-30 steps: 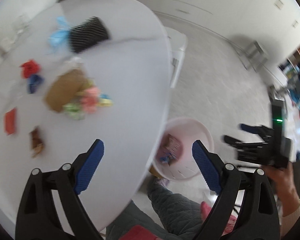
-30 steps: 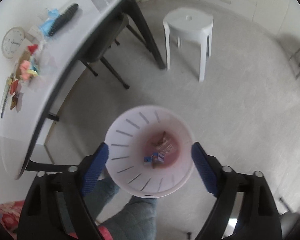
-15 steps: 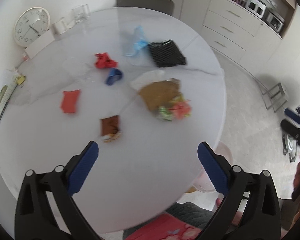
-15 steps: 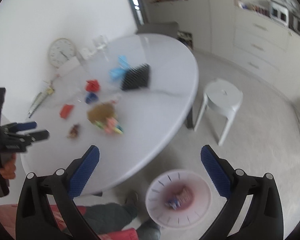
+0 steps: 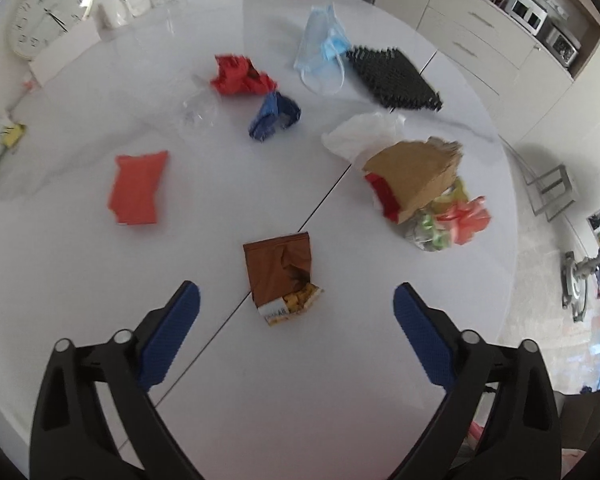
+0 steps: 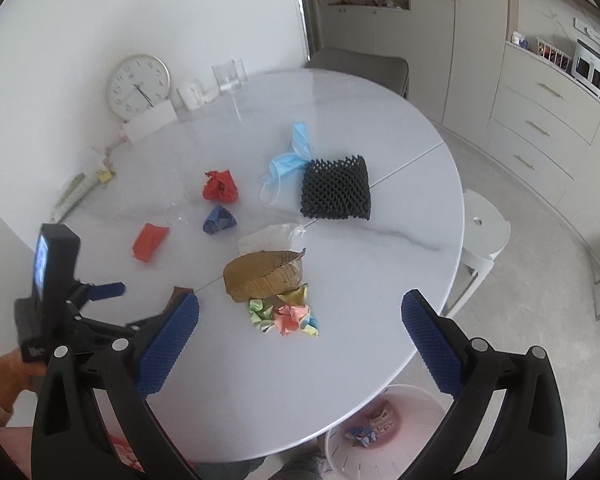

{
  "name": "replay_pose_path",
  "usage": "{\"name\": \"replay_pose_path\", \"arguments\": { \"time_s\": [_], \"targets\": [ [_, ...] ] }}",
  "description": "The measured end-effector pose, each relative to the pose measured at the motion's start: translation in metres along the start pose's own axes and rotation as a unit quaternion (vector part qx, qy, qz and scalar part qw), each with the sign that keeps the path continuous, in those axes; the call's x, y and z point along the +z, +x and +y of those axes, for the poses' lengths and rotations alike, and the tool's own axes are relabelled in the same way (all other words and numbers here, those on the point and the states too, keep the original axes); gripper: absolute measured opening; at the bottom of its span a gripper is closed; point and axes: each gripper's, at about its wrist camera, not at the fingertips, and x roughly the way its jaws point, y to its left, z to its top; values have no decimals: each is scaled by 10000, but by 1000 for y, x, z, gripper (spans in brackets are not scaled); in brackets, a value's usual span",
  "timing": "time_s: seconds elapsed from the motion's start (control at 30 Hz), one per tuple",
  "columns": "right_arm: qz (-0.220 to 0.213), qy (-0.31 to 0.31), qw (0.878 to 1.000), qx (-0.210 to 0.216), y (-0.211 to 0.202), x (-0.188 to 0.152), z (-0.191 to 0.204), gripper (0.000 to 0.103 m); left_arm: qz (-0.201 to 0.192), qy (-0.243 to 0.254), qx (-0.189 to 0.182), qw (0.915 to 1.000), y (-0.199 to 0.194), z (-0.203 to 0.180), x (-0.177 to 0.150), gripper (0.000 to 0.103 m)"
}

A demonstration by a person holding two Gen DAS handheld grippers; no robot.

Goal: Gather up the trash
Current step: 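Move both empty tools back over the table, then grasp the brown snack packet with the left tool, then grasp the red packet with the right tool while the left tool holds the brown packet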

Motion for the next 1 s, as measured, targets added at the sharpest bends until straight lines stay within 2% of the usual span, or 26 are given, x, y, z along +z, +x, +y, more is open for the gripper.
{"name": "replay_pose_path", "arguments": {
  "time_s": [0.13,0.2,0.27,0.4,0.43,0.5,0.53,0.8,0.93,1.0],
  "targets": [
    [190,4,9997,-131,15,3,10,101,242,0,-108,9996,34,7,3,70],
    [293,12,9994,-175,23,3,13,101,359,-62,-177,9992,46,11,2,67],
    [359,23,9991,-206,28,3,16,101,444,-94,-234,9987,53,13,1,57],
    [486,-9,9986,-216,36,1,20,101,296,101,-205,9993,53,11,1,48],
    [520,-25,9984,-200,38,1,22,101,268,100,-202,9994,52,12,2,41],
    [559,-85,9983,-110,41,2,26,101,215,43,-243,9995,50,16,4,36],
    [565,-139,9983,-66,42,2,29,101,180,-7,-296,9994,47,18,5,29],
    [662,-635,9945,498,76,30,80,101,-189,-454,-350,9982,9,53,3,29],
    [876,-611,9893,995,118,46,128,101,-384,-772,-243,9960,-24,92,-3,29],
    [1013,-493,9876,1092,142,53,154,101,-437,-868,-70,9952,-36,113,-7,29]
  ]
}}
